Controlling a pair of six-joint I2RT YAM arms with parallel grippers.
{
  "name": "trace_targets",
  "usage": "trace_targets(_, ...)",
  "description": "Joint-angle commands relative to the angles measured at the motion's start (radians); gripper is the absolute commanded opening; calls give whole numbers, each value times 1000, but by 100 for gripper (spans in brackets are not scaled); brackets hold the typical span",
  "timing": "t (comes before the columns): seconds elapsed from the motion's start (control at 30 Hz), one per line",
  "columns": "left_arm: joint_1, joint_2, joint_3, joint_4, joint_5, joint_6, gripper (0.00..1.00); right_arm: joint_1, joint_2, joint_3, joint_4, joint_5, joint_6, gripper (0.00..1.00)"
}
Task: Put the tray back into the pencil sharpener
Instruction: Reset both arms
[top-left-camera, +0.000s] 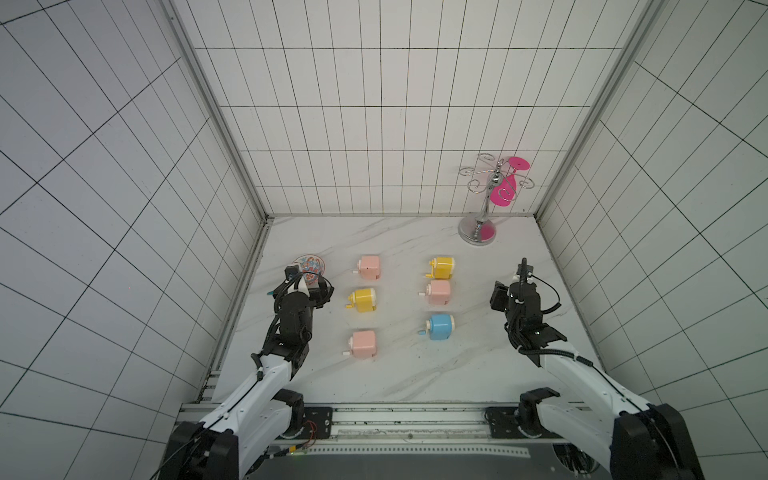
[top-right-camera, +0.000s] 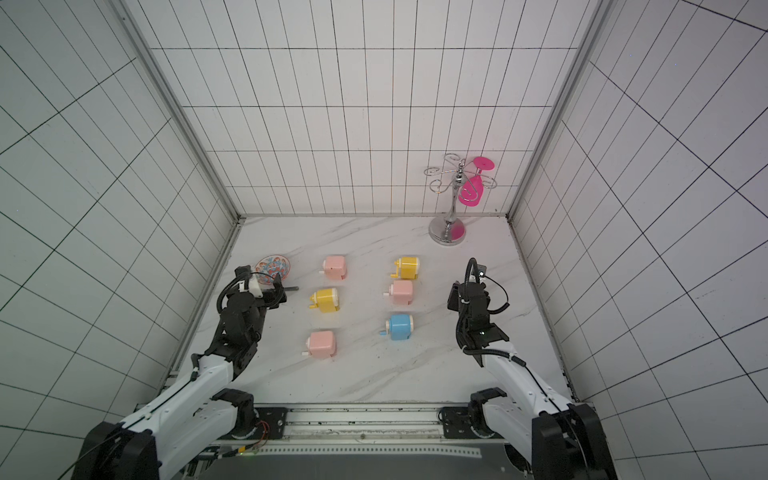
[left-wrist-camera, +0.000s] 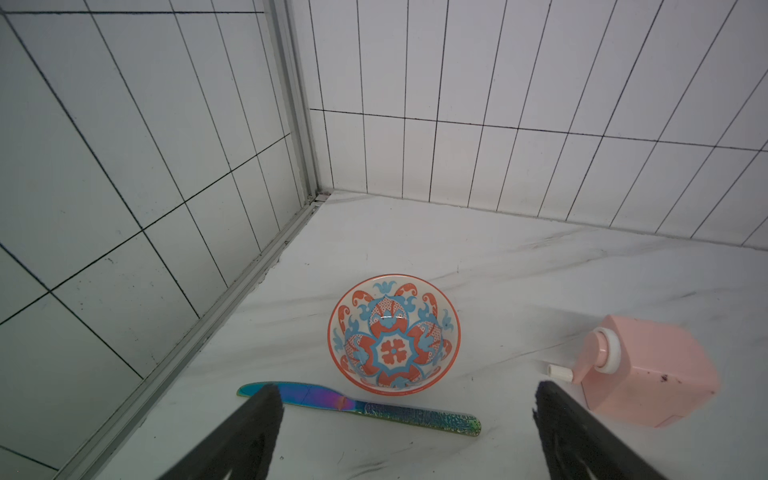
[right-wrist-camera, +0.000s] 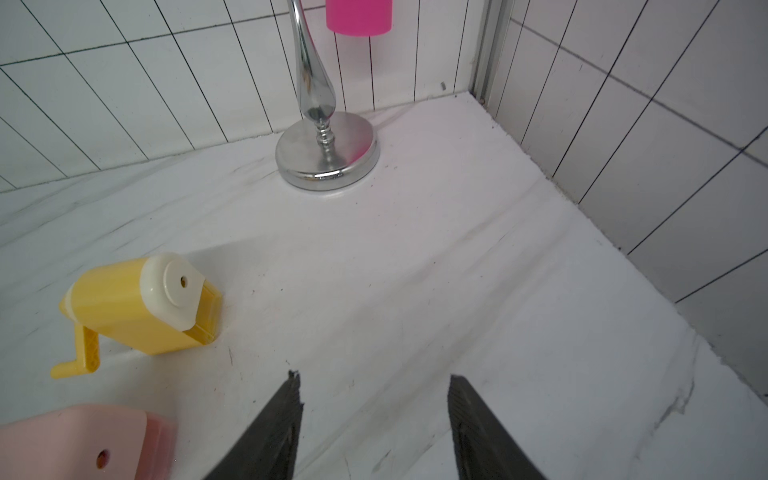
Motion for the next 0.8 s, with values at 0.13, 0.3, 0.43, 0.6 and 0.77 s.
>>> trace_targets(0.13, 2, -134, -169, 240, -158, -52, 97, -22, -30, -111, 194, 85, -151, 57)
trace_targets(0.3, 1, -78, -255, 365, -185, -11, 97, -69, 67, -228, 462, 52, -116, 63)
trace_targets(0.43, 1, 57, -268, 529, -154, 25, 97, -89, 209, -208, 633, -4, -141, 64)
trace_targets(0.6, 11, 271, -212, 710, -134, 104, 97, -118, 362, -144, 716, -30, -249, 64)
trace_targets(0.77, 45, 593, -142, 938, -26, 135, 97, -171, 564, -151, 929, -80, -225, 63)
